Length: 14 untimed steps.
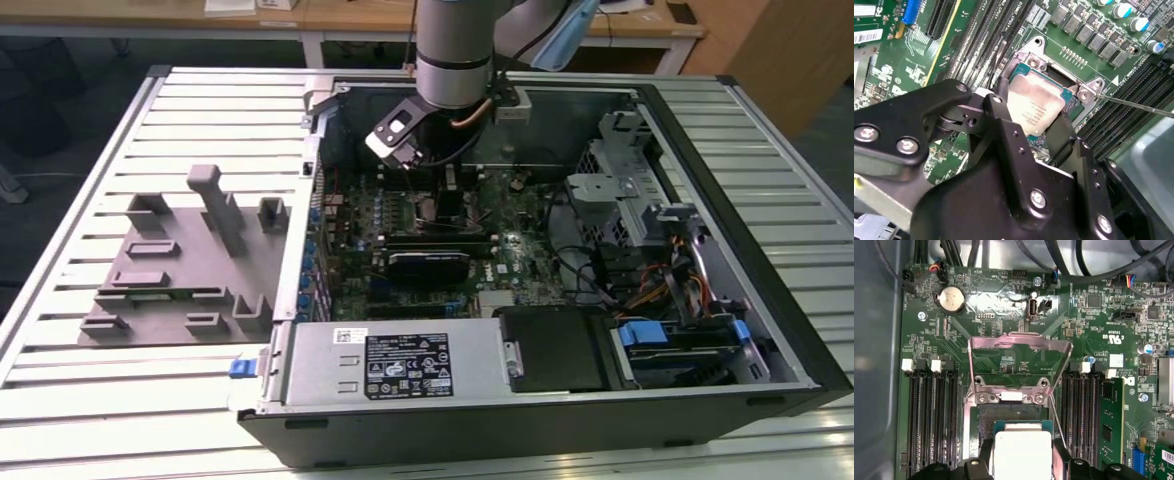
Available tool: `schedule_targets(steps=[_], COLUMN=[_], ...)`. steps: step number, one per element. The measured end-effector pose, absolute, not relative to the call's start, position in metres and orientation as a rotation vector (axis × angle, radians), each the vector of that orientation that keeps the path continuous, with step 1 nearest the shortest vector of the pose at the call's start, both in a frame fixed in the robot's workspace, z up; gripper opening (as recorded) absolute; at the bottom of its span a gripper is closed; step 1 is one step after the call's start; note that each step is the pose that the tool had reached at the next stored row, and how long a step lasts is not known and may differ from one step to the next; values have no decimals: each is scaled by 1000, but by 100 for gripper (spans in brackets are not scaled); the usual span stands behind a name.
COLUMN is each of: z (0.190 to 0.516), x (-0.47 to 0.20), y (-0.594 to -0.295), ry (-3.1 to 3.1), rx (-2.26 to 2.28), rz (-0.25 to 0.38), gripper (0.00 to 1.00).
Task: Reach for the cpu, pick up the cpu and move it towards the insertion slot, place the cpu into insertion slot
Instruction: 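Place the cpu into insertion slot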
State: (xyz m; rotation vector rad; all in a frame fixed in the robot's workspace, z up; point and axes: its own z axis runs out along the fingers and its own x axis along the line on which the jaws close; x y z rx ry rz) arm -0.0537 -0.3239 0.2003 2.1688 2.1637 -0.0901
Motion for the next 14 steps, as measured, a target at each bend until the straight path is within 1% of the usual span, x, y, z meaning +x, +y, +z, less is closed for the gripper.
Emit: schedule_targets(steps=[14], z=[200], x=[-54], y=[-324], ry=[2164], rx=[2169], rz=[-90], gripper=[54])
